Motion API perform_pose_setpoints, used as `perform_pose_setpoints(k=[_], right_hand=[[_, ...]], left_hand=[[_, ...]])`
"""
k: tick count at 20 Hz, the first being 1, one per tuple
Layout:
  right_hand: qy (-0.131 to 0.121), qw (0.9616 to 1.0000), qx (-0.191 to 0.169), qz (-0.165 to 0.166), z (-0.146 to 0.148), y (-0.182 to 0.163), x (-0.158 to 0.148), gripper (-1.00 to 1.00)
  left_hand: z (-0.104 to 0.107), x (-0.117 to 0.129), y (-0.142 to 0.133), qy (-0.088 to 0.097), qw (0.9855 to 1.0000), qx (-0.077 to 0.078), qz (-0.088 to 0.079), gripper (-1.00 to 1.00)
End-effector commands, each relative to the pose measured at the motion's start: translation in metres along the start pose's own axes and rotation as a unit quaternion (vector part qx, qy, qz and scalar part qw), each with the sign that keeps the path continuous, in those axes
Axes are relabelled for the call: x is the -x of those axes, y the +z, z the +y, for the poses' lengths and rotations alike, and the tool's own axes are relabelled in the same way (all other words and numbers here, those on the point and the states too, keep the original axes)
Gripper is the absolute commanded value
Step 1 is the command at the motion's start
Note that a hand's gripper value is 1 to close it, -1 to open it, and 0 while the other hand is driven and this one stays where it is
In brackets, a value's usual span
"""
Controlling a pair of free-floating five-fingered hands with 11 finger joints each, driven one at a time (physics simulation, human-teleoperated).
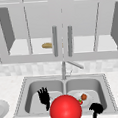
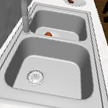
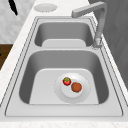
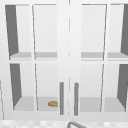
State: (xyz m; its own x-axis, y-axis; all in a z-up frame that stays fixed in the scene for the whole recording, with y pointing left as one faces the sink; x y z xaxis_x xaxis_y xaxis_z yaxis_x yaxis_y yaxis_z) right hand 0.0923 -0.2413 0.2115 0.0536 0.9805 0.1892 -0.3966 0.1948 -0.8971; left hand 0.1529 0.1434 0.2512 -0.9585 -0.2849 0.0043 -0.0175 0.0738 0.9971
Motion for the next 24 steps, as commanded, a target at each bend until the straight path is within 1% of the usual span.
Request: perform_pose_setpoints(k=[1, 3, 11, 14, 15, 16, 17, 18, 19, 20, 21, 23, 24], right_hand=[[0.0, 1.0, 0.0, 0.0, 0.0, 0.0, 0.0, 0.0], [0.0, 1.0, 0.0, 0.0, 0.0, 0.0, 0.0, 0.0], [0.0, 1.0, 0.0, 0.0, 0.0, 0.0, 0.0, 0.0], [0.0, 1.0, 0.0, 0.0, 0.0, 0.0, 0.0, 0.0], [0.0, 1.0, 0.0, 0.0, 0.0, 0.0, 0.0, 0.0], [0.0, 1.0, 0.0, 0.0, 0.0, 0.0, 0.0, 0.0], [0.0, 1.0, 0.0, 0.0, 0.0, 0.0, 0.0, 0.0], [0.0, 1.0, 0.0, 0.0, 0.0, 0.0, 0.0, 0.0], [0.0, 1.0, 0.0, 0.0, 0.0, 0.0, 0.0, 0.0], [0.0, 1.0, 0.0, 0.0, 0.0, 0.0, 0.0, 0.0], [0.0, 1.0, 0.0, 0.0, 0.0, 0.0, 0.0, 0.0], [0.0, 1.0, 0.0, 0.0, 0.0, 0.0, 0.0, 0.0], [0.0, 1.0, 0.0, 0.0, 0.0, 0.0, 0.0, 0.0]], left_hand=[[0.0, -0.001, -0.005, -0.02, 0.9973, -0.071, -0.002, -1.0], [-0.001, -0.002, -0.008, -0.021, 0.9968, -0.078, -0.002, -1.0], [-0.001, -0.005, -0.02, -0.018, 0.9948, -0.101, -0.004, -1.0], [-0.001, -0.004, -0.014, -0.01, 0.9942, -0.107, -0.003, -1.0], [0.0, -0.003, -0.012, -0.004, 0.9942, -0.107, -0.004, -1.0], [0.0, -0.001, -0.006, 0.011, 0.9945, -0.105, -0.002, -1.0], [-0.003, 0.001, 0.0, 0.015, 0.9943, -0.105, -0.003, -1.0], [-0.006, 0.006, -0.005, 0.013, 0.997, -0.076, -0.01, -1.0], [-0.007, 0.006, -0.009, 0.014, 0.9986, -0.05, -0.014, -1.0], [-0.002, -0.002, -0.006, 0.001, 0.9987, -0.047, -0.018, -1.0], [-0.003, 0.0, -0.007, 0.001, 0.9988, -0.048, -0.011, -1.0], [-0.004, 0.007, -0.008, 0.005, 0.9988, -0.047, -0.011, -1.0], [-0.006, 0.005, 0.002, 0.0, 0.9988, -0.048, -0.009, -1.0]])
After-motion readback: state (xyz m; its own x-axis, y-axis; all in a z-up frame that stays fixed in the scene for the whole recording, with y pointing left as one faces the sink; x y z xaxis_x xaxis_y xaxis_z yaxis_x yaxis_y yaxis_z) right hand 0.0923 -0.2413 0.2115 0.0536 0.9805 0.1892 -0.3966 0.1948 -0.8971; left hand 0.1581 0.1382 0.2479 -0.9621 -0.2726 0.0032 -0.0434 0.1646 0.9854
